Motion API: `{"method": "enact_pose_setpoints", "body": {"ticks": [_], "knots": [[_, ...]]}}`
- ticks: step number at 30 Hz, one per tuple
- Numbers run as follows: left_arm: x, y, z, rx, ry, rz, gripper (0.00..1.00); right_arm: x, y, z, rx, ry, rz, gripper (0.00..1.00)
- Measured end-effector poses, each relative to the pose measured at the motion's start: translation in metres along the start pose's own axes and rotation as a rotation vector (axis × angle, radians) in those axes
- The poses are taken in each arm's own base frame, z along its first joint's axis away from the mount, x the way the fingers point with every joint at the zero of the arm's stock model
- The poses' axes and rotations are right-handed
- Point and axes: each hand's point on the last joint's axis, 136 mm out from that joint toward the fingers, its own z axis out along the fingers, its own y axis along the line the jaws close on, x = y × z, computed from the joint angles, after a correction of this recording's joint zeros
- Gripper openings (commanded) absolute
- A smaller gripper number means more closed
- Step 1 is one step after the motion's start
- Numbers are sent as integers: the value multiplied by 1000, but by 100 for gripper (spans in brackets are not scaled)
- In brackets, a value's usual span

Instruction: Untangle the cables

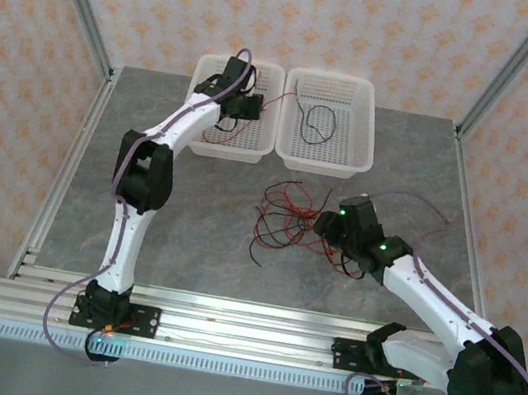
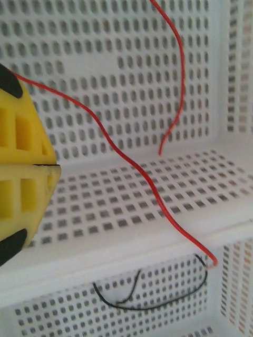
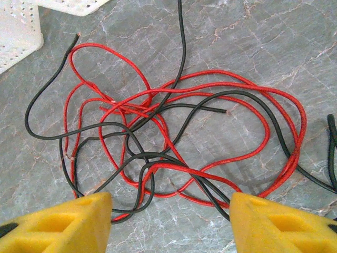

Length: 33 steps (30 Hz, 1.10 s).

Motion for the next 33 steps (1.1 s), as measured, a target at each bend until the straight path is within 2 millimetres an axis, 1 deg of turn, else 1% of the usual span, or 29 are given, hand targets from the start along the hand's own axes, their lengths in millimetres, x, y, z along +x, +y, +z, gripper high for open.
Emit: {"method": "enact_pose_setpoints", "body": {"ticks": [1, 3, 5, 7, 9, 11, 12, 13, 17, 19, 21, 23, 25, 27, 30, 31, 33], "knots": [[-2, -2, 7, 17, -1, -1, 7, 0, 0, 0, 0, 0, 0, 60], [-5, -5, 26, 55, -2, -6, 13, 0, 0, 0, 2, -1, 0, 60], [-5, -4, 44, 87, 4, -24, 17, 0, -1, 0, 5, 0, 1, 60], [1, 3, 60, 110, 21, -51, 21, 1, -2, 0, 9, 2, 3, 60], [9, 14, 72, 124, 43, -91, 28, 0, -3, 0, 13, -2, 4, 60], [11, 25, 80, 127, 39, -132, 33, 0, -3, 0, 20, -2, 6, 60], [8, 31, 82, 124, 27, -153, 37, -1, -3, 1, 22, -1, 6, 60], [5, 35, 83, 122, 14, -169, 38, -1, -2, 2, 24, 0, 7, 60], [-20, 57, 83, 101, -92, -264, 38, -1, -3, 7, 41, 10, 12, 60], [-26, 71, 86, 79, -138, -320, 38, 1, -5, 9, 47, 16, 12, 60], [-24, 87, 90, 44, -164, -378, 38, 2, -6, 11, 53, 21, 14, 60], [-15, 106, 95, -4, -178, -435, 38, 3, -7, 12, 59, 26, 14, 60], [-8, 120, 98, -33, -191, -474, 37, 3, -7, 13, 63, 30, 14, 60], [-16, 122, 93, -37, -224, -487, 36, 4, -8, 15, 68, 34, 13, 60], [-25, 118, 80, -26, -257, -480, 37, 6, -9, 20, 81, 45, 12, 60], [-27, 115, 74, -22, -265, -460, 39, 7, -10, 21, 83, 49, 10, 60], [-31, 106, 61, -16, -282, -401, 47, 8, -11, 23, 90, 55, 9, 60]]}}
